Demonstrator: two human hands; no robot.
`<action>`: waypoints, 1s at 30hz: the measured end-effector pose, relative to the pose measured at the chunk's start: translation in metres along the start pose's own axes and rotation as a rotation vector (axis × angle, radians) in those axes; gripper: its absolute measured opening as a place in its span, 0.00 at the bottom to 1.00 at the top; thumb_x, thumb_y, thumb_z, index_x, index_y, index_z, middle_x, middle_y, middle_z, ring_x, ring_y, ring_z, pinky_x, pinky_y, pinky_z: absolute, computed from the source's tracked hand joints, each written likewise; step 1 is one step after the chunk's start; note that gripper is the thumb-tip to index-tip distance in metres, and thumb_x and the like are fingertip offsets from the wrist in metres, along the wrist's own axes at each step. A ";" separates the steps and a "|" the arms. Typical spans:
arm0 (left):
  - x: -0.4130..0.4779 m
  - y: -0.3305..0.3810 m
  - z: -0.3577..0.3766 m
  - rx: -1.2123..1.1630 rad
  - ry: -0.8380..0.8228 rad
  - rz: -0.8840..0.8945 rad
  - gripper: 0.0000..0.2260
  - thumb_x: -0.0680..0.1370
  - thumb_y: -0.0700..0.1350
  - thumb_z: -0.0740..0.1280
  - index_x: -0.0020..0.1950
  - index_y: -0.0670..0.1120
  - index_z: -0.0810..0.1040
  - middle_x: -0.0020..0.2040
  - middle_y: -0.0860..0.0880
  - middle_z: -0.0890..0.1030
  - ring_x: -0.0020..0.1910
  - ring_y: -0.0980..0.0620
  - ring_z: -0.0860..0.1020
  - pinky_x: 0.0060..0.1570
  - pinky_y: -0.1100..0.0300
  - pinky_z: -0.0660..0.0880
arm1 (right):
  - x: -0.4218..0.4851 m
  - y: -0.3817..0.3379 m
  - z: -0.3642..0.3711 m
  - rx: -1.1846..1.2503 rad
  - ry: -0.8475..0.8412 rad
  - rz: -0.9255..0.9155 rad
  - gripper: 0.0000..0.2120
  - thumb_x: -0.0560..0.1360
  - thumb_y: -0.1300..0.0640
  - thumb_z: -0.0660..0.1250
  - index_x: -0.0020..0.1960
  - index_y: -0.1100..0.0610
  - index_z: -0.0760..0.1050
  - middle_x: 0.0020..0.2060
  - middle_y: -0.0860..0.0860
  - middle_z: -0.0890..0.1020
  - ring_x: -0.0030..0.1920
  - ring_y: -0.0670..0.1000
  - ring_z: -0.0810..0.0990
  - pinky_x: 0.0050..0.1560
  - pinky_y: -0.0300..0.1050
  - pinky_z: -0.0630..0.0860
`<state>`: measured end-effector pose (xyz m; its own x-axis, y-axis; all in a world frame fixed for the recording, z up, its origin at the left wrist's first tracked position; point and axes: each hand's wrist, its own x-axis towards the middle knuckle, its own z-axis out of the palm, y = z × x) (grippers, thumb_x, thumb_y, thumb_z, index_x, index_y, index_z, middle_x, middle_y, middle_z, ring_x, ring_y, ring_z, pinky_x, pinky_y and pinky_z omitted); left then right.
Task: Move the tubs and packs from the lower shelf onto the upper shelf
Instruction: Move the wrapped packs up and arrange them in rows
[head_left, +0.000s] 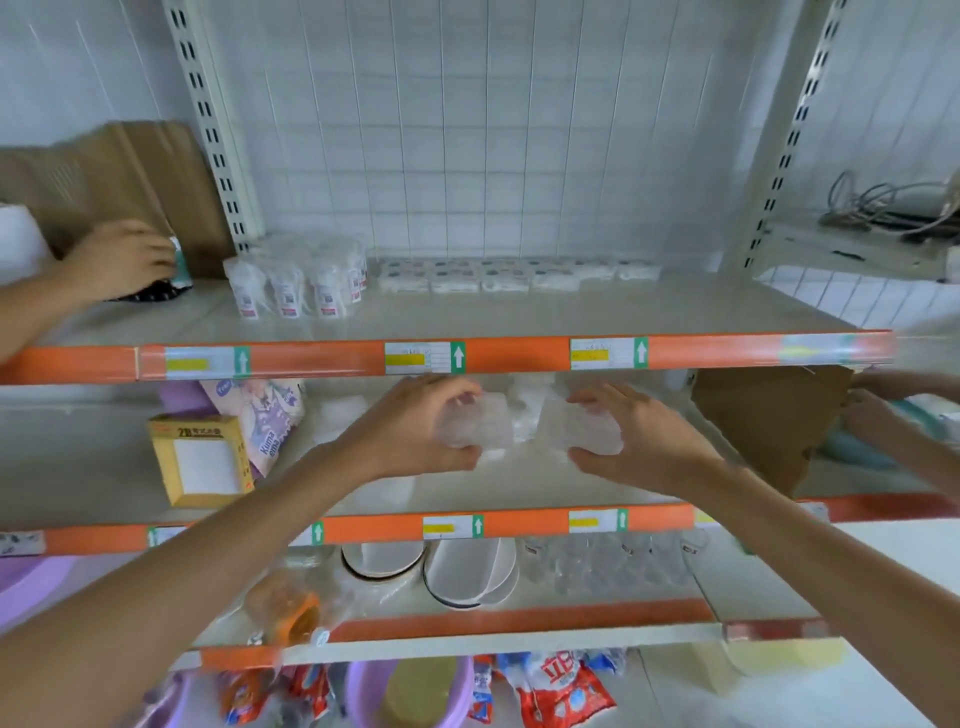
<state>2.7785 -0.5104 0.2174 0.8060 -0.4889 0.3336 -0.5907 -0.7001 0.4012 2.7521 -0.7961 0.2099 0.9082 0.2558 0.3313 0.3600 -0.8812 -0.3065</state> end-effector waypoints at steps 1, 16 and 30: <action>0.004 0.003 -0.007 -0.005 0.018 0.004 0.32 0.63 0.63 0.68 0.65 0.52 0.76 0.57 0.57 0.79 0.58 0.55 0.77 0.63 0.53 0.72 | 0.002 -0.001 -0.007 0.007 0.017 -0.007 0.26 0.69 0.44 0.74 0.65 0.47 0.72 0.61 0.41 0.75 0.60 0.44 0.76 0.57 0.48 0.76; 0.136 0.013 -0.034 -0.073 0.075 -0.047 0.25 0.71 0.50 0.77 0.66 0.51 0.75 0.60 0.58 0.77 0.61 0.59 0.74 0.62 0.62 0.70 | 0.111 0.060 -0.075 0.039 0.195 -0.085 0.26 0.68 0.44 0.75 0.63 0.48 0.74 0.57 0.44 0.76 0.57 0.46 0.78 0.56 0.52 0.77; 0.246 -0.022 0.017 0.044 -0.128 -0.066 0.33 0.64 0.70 0.70 0.64 0.54 0.74 0.59 0.59 0.77 0.57 0.61 0.75 0.61 0.59 0.73 | 0.231 0.158 -0.075 0.124 0.150 -0.165 0.30 0.64 0.35 0.69 0.62 0.45 0.72 0.55 0.41 0.76 0.55 0.44 0.77 0.55 0.54 0.77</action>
<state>2.9905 -0.6239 0.2758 0.8429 -0.5015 0.1949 -0.5363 -0.7539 0.3796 3.0029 -0.9056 0.3047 0.7963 0.3222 0.5120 0.5329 -0.7742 -0.3415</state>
